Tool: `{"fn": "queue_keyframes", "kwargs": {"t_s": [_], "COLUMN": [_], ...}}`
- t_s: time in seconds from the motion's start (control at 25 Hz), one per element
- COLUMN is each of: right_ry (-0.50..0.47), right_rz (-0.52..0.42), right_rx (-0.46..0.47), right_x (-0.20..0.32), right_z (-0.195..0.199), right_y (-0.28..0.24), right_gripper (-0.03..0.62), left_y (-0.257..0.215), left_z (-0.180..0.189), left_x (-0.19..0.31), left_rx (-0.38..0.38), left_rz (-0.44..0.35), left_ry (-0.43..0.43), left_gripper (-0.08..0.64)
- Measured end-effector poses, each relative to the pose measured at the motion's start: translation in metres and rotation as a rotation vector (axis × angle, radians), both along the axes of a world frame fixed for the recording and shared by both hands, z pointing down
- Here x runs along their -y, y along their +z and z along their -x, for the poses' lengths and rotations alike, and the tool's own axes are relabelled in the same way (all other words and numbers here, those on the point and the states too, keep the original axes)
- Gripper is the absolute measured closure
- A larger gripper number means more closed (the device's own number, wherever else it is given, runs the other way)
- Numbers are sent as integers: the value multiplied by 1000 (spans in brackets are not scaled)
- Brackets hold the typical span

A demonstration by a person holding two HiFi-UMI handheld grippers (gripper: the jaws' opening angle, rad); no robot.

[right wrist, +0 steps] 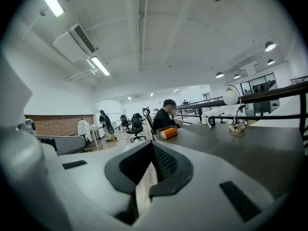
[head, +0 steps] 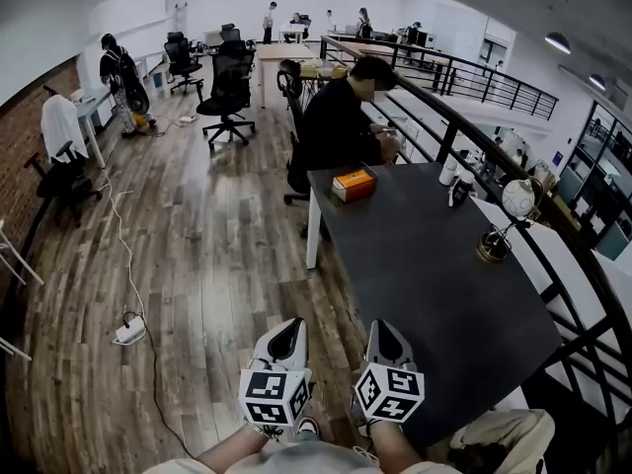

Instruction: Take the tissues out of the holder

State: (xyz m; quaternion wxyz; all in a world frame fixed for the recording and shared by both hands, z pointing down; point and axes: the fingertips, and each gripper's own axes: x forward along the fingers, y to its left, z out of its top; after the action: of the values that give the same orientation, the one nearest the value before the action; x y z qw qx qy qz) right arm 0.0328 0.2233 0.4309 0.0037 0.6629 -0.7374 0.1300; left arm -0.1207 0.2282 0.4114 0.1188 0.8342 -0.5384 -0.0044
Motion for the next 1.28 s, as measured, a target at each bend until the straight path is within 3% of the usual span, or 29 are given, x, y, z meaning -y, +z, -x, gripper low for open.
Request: {"fn": "queue_keyframes", "kwargs": {"t_s": [0.72,1.28], "right_ry": [-71,-23], "right_rz": [32,61], "right_rx": [23,24], "right_x": [72,100], "right_z": [-12,-32], "right_y": [17,34], "right_gripper": [586,586], "left_y": [13,28], "left_z": [-27,-45], "left_x": [64,100], "left_rx": [38,43], "left_rz": [23,43], "left_ry": [-10,41], "left_gripper": [552,552]}}
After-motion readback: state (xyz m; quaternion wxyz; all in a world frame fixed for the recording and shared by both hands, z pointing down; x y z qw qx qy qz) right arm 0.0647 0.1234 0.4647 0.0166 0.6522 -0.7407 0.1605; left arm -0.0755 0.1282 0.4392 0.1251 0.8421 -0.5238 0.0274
